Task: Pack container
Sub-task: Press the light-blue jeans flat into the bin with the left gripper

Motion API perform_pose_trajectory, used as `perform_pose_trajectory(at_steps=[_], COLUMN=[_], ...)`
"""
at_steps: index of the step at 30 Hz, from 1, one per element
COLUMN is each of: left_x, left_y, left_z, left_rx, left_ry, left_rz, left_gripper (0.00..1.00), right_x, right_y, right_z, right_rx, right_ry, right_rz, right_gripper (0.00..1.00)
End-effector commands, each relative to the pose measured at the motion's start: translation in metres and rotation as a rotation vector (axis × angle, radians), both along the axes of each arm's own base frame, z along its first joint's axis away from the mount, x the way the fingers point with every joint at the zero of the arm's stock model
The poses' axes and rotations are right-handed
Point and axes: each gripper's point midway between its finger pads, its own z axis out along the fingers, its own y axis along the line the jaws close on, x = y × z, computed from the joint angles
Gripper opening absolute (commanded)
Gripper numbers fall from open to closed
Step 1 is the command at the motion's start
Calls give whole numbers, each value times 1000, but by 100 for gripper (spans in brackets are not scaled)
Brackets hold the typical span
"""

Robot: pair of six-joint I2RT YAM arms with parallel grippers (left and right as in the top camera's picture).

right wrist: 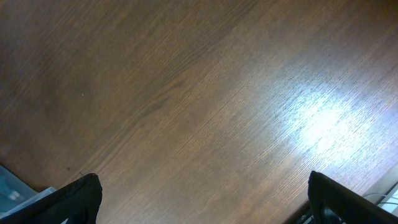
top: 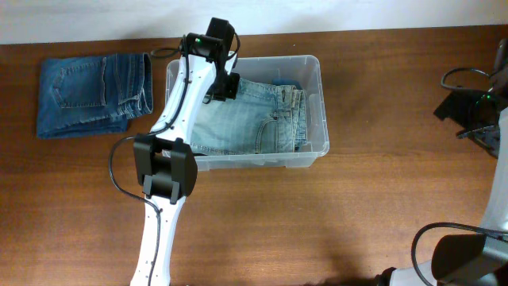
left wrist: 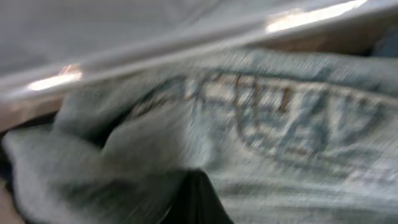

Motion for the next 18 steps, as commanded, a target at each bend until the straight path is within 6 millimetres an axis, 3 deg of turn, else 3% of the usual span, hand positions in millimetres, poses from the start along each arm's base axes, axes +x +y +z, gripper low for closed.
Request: perform_pose_trajectory(at_steps=[1, 6, 7, 10, 18], left_x=[-2, -2, -4, -15, -62], left_y=[18, 18, 19, 28, 43], left_z=[-6, 40, 57, 80, 80], left_rx=[81, 59, 51, 68, 121], left_ry=[17, -54, -79, -86, 86], left_rz=[9, 13, 17, 76, 126], left_gripper=[1, 1, 1, 1, 1], right_x=[-3, -3, -3, -3, -3], right_y=[0, 0, 0, 0, 0], right_z=[4, 4, 4, 4, 4], right_rx=[-4, -4, -4, -4, -4], right_ry=[-13, -13, -13, -13, -13], right_rz=[-12, -12, -12, -12, -12], right_gripper=[98, 98, 98, 98, 98])
